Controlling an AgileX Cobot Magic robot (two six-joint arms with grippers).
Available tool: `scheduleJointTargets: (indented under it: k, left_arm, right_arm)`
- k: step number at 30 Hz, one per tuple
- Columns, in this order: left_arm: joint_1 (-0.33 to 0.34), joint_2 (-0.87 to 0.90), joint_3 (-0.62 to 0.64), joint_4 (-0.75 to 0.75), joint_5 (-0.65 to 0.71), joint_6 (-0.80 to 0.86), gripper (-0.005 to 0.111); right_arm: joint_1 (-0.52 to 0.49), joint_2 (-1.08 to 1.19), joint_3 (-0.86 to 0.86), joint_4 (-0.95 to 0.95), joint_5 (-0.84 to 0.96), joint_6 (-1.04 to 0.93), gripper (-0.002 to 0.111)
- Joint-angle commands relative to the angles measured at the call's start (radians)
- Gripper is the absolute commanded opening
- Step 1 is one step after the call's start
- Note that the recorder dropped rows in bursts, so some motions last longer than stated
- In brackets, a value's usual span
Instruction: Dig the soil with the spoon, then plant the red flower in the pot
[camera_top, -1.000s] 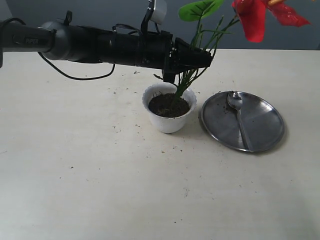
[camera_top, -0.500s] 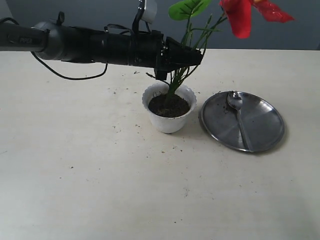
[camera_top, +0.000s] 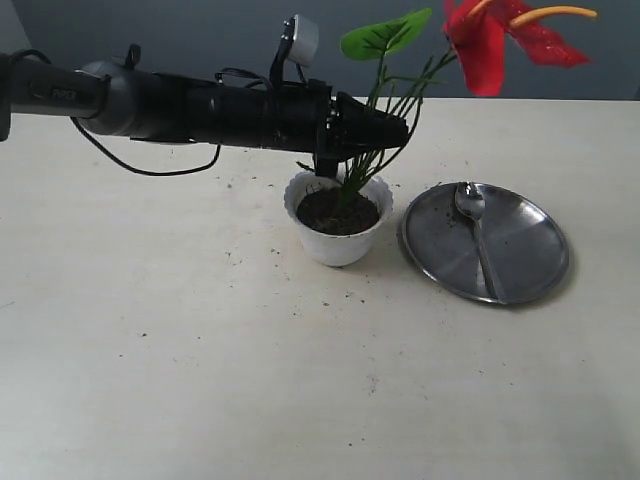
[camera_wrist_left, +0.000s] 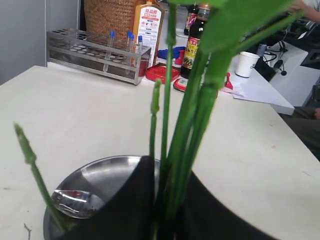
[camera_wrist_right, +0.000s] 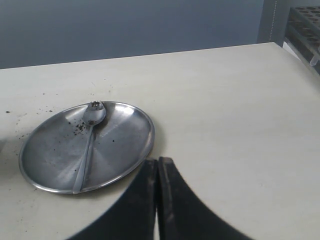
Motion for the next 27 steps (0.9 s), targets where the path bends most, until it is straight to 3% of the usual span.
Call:
scheduleJointTargets:
  k: [1,9,27]
  left_arm:
    - [0.024,0.001,0.05,0.011,-0.004,0.024,0.0]
    - [0.1,0.001,0.117,0.011,-0.004,0.037,0.0]
    - [0.083,0.012,0.208,0.011,-0.004,0.077,0.0]
  right_arm:
    - [0.004,-0.004,0.004,0.001,-0.01,-0.004,0.0]
    - [0.004,-0.004,0.004,0.001,-0.012,-0.004,0.0]
    - [0.004,-0.004,0.004,0.001,-0.01,-0.004,0.0]
